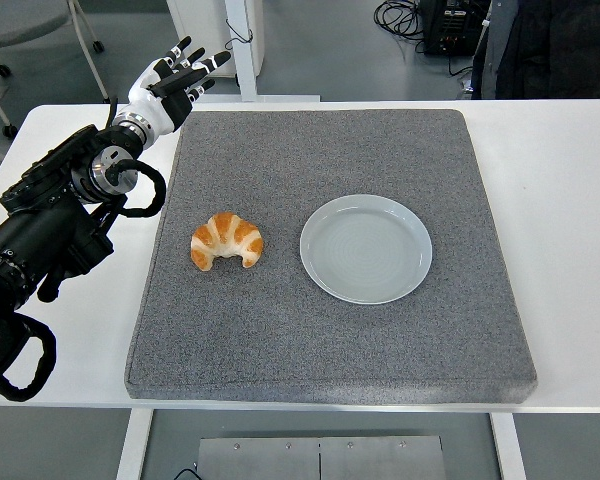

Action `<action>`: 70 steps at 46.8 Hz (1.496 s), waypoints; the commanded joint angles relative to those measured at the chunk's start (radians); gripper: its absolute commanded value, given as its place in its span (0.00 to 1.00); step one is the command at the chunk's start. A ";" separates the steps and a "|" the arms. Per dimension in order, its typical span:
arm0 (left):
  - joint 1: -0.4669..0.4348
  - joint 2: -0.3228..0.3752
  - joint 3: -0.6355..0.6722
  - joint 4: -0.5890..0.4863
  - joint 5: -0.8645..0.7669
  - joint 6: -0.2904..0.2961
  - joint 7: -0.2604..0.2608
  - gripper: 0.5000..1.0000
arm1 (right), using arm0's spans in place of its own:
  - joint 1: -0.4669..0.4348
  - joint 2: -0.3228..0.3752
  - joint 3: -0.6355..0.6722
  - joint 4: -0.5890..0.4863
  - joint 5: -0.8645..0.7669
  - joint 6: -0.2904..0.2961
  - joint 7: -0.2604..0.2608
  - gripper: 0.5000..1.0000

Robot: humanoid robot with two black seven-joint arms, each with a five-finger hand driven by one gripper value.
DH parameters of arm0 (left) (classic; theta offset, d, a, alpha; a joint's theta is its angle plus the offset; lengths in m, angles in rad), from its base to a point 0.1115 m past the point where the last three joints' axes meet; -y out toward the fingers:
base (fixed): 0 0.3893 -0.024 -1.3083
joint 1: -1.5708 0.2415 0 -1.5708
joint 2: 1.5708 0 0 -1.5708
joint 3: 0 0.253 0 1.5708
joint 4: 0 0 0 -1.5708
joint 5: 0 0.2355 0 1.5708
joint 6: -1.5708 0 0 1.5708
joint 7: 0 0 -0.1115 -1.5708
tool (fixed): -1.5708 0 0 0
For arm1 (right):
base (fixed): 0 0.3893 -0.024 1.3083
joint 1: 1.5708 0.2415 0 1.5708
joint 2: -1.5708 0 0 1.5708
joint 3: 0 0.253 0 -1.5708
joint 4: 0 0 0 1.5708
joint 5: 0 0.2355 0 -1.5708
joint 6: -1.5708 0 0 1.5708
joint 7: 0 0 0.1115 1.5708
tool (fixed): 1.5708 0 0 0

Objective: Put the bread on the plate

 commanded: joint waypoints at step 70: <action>0.019 0.037 -0.017 -0.140 -0.086 -0.007 0.018 0.99 | 0.000 0.000 0.000 0.000 0.000 0.000 0.000 1.00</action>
